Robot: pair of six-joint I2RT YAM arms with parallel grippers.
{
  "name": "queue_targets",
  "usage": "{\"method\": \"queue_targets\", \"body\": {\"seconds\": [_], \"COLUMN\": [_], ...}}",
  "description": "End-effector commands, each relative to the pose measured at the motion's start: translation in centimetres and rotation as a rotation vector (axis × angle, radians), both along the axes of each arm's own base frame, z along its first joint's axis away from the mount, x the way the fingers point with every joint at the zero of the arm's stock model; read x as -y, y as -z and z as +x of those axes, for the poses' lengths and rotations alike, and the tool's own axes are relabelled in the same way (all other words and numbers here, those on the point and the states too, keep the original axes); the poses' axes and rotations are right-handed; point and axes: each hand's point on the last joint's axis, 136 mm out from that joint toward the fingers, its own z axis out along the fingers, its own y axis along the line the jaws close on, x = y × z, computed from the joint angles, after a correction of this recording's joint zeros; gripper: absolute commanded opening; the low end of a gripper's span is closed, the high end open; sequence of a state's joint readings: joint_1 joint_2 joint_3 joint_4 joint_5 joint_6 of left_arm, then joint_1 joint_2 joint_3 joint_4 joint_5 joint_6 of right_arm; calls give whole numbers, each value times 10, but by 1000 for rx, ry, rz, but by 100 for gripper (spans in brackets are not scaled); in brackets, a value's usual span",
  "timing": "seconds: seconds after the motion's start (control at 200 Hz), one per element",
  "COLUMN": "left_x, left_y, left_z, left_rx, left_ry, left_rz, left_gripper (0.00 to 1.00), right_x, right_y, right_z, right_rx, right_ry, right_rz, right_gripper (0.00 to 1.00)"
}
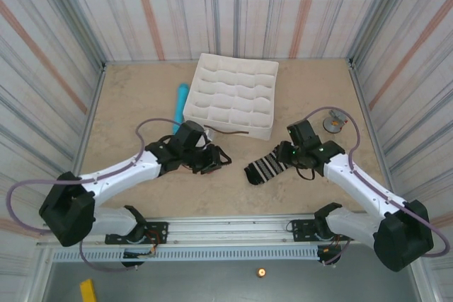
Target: Roll the socks
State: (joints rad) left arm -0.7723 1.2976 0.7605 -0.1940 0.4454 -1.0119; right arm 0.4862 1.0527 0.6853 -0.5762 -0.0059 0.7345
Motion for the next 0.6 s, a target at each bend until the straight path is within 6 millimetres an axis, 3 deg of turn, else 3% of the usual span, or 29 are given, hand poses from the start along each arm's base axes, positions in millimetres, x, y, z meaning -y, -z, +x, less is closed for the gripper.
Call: {"method": "queue_targets", "body": {"seconds": [0.0,0.145,0.281,0.461,0.591], "left_x": [21,40,48,60,73], "left_y": [2,16,28,39,46], "left_z": [6,8,13,16,14], "left_rx": [-23,-51,-56,-76,-105], "left_ry": [-28,15,37,38,62], "left_rz": [-52,-51,-28,-42,-24], "left_gripper": [50,44,45,87,92], "right_x": [-7,-15,-18,-12,-8], "right_y": [5,13,16,20,22], "right_z": [-8,-16,-24,-29,-32], "right_rx": [-14,-34,-26,-34,-43], "right_ry": [-2,-37,-68,-53,-48], "right_rz": [43,54,33,14,-7], "right_gripper": [57,69,75,77,79]}}
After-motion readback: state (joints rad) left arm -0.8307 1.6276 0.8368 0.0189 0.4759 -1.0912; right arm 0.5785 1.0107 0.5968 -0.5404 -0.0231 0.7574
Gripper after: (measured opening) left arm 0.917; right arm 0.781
